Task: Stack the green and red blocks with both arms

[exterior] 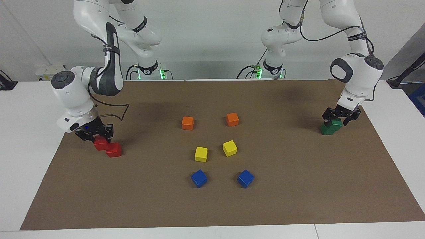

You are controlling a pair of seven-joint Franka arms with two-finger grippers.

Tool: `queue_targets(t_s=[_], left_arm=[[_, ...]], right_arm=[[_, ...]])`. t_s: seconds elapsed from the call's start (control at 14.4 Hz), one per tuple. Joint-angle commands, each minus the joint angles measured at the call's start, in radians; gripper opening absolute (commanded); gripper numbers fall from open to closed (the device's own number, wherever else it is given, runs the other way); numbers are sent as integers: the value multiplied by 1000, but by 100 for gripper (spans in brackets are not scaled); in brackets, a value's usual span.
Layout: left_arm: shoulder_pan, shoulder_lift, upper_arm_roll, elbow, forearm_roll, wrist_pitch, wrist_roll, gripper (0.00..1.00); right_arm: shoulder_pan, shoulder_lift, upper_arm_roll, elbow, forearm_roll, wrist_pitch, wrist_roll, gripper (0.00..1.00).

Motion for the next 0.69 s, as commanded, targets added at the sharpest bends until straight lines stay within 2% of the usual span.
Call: queue_targets(t_s=[0.0,0.21,0.62], left_arm=[[4,-16,-2,59,-19,-84,29,100],[-4,1,-2,226,-19,-271,29,100],[-14,-32,-14,352,-19,-416,6,100]], right_arm=[[5,0,6,27,12,-28,19,0],[30,15,10,100,28,-152,73,0],[30,29,10,137,12,-191,73,0]])
